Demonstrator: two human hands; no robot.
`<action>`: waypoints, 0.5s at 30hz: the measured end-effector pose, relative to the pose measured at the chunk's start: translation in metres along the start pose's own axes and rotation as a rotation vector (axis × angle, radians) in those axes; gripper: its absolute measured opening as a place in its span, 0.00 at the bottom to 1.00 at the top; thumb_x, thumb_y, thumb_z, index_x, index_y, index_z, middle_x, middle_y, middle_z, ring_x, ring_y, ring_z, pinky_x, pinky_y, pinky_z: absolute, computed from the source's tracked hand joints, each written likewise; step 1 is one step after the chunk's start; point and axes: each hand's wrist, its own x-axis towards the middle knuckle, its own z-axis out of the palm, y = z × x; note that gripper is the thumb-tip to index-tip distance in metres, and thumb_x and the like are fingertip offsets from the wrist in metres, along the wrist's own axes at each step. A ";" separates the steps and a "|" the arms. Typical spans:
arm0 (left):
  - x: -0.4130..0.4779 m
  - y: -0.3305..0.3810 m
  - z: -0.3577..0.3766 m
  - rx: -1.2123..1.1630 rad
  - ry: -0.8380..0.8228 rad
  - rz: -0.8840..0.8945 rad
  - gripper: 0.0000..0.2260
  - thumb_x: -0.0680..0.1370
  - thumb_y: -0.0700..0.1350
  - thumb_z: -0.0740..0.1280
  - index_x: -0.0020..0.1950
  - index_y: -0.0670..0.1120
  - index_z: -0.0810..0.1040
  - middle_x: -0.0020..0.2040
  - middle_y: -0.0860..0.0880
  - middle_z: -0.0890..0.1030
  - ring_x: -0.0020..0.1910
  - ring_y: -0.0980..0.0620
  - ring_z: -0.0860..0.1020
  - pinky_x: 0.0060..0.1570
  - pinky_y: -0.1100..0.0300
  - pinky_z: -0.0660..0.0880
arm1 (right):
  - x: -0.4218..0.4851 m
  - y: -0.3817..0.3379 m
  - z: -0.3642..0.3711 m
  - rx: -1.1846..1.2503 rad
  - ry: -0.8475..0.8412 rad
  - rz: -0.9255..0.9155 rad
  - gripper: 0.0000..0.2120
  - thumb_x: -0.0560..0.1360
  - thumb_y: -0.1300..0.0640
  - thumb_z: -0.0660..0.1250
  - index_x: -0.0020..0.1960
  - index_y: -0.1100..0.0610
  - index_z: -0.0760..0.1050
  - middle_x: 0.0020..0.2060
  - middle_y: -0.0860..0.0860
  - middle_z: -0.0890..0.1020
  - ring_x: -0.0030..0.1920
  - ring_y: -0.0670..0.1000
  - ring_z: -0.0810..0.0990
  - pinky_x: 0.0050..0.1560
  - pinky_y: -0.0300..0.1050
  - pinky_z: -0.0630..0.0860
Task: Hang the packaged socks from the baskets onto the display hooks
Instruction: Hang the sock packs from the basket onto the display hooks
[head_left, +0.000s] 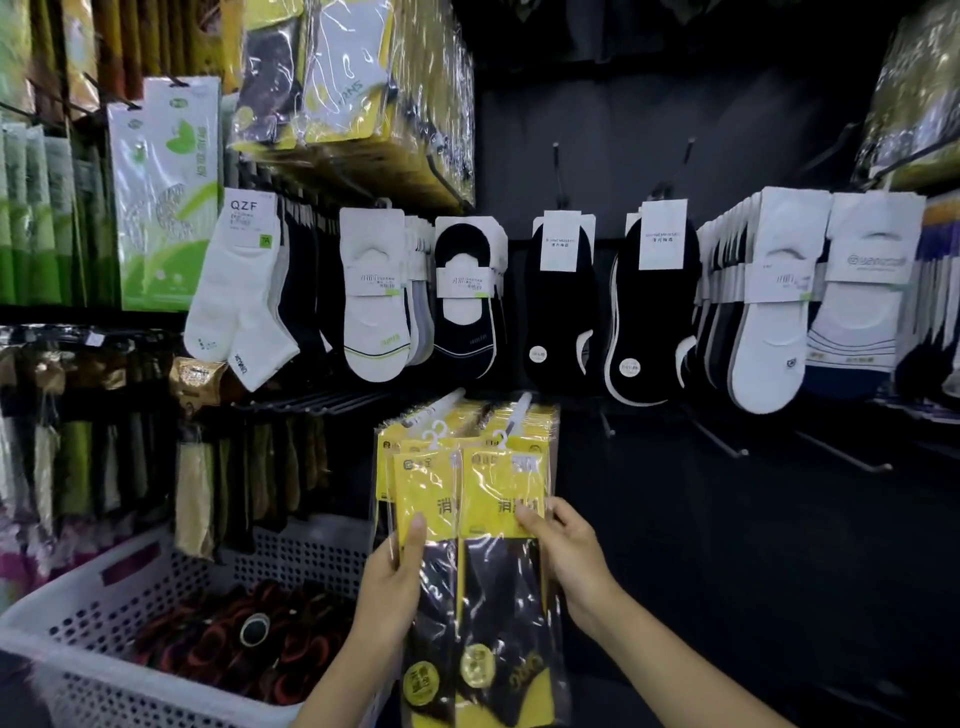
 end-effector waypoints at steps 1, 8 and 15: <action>0.000 0.001 -0.005 0.014 0.024 0.015 0.24 0.71 0.63 0.59 0.43 0.43 0.78 0.33 0.45 0.71 0.32 0.51 0.72 0.36 0.61 0.69 | 0.000 0.002 -0.005 0.000 0.004 0.005 0.19 0.75 0.56 0.69 0.63 0.62 0.73 0.55 0.59 0.82 0.57 0.59 0.81 0.63 0.59 0.73; 0.013 0.018 -0.036 0.074 0.218 0.124 0.21 0.71 0.62 0.59 0.31 0.46 0.62 0.22 0.53 0.60 0.27 0.53 0.61 0.32 0.57 0.61 | 0.015 -0.002 -0.024 -0.033 0.135 -0.072 0.06 0.78 0.61 0.65 0.52 0.61 0.78 0.48 0.57 0.85 0.52 0.58 0.83 0.59 0.57 0.77; 0.026 0.021 -0.045 0.090 0.271 0.148 0.21 0.76 0.59 0.59 0.32 0.46 0.58 0.26 0.52 0.59 0.27 0.53 0.60 0.32 0.57 0.60 | 0.047 0.004 -0.004 -0.110 0.204 -0.053 0.06 0.77 0.61 0.66 0.51 0.61 0.78 0.48 0.57 0.84 0.53 0.58 0.82 0.59 0.54 0.77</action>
